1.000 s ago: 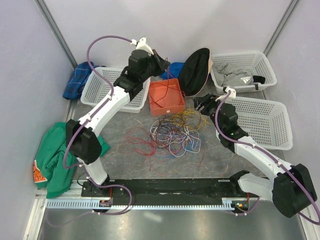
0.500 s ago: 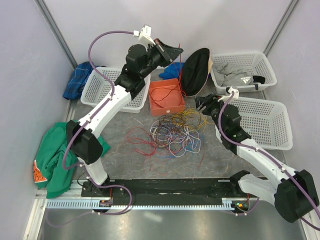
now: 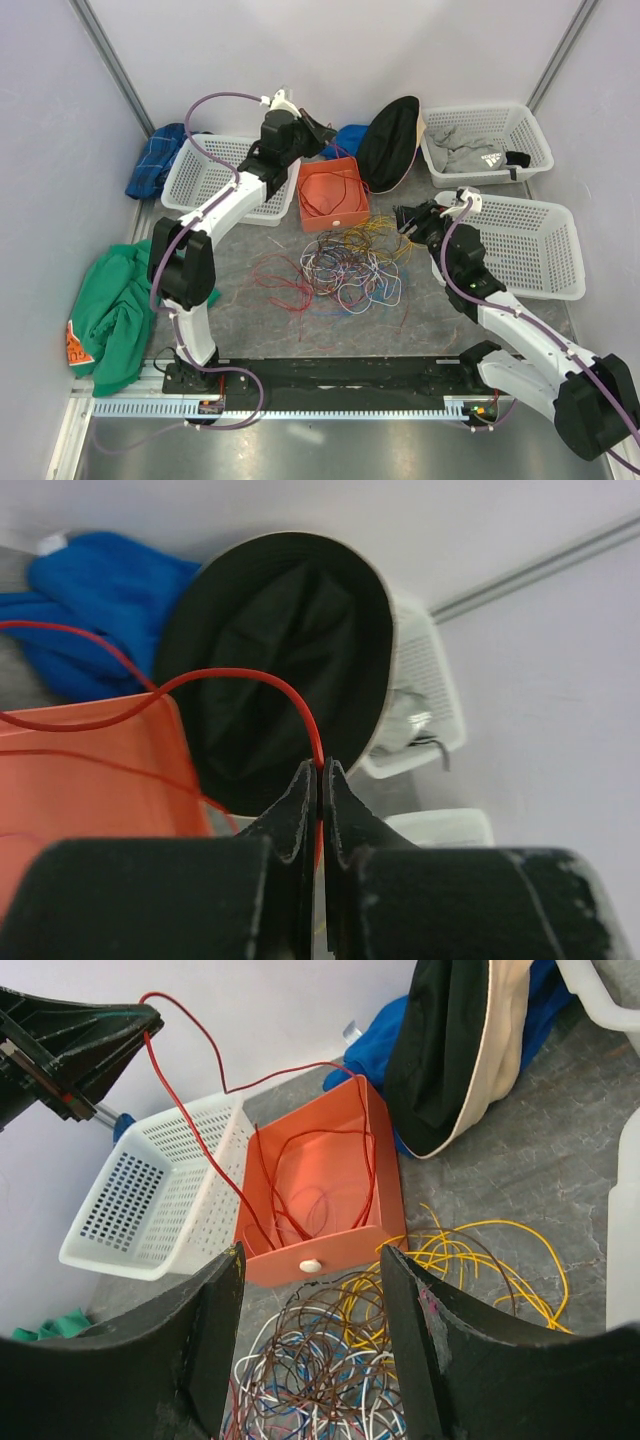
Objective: Untangle the cables
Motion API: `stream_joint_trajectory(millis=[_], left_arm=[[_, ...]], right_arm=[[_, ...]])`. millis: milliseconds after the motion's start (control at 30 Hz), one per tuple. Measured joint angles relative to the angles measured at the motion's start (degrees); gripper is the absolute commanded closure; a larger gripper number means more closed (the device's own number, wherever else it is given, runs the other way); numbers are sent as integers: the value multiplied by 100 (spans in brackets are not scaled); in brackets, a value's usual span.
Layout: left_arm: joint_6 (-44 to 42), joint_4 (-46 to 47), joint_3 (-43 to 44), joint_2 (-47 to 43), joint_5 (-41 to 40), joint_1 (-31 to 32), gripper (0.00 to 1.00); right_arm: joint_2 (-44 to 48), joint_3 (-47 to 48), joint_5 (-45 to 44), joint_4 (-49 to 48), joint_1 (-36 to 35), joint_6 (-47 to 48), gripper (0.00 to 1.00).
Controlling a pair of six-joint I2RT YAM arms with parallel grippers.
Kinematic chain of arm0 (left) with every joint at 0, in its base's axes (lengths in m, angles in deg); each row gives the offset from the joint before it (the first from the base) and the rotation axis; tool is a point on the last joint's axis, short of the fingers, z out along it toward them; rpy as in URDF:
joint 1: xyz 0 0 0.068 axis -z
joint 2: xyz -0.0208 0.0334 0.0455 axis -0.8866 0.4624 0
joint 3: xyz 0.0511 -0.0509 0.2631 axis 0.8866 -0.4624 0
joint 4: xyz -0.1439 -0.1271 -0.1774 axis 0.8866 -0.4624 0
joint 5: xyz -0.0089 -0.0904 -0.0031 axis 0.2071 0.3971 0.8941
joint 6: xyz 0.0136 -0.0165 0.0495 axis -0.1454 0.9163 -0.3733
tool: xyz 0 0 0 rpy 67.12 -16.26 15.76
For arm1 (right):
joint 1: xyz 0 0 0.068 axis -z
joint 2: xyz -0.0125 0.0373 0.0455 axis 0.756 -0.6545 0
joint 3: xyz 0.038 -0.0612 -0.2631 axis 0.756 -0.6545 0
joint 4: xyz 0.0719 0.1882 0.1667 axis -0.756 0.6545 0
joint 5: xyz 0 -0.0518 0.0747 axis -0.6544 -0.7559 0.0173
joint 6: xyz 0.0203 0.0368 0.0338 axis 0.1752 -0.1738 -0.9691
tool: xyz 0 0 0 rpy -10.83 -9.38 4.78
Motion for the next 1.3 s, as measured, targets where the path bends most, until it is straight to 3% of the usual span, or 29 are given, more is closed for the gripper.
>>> stream_joint_trajectory(millis=[567, 1067, 1300], left_arm=[[-2393, -2159, 625, 13, -1436, 415, 98], [-2037, -2627, -492, -131, -1121, 896, 98], [-1902, -2658, -549, -675, -1086, 1150, 98]], right_arm=[[-345, -85, 70, -264, 0, -107, 36], [-400, -87, 111, -302, 0, -129, 37], [-400, -114, 111, -302, 0, -133, 37]])
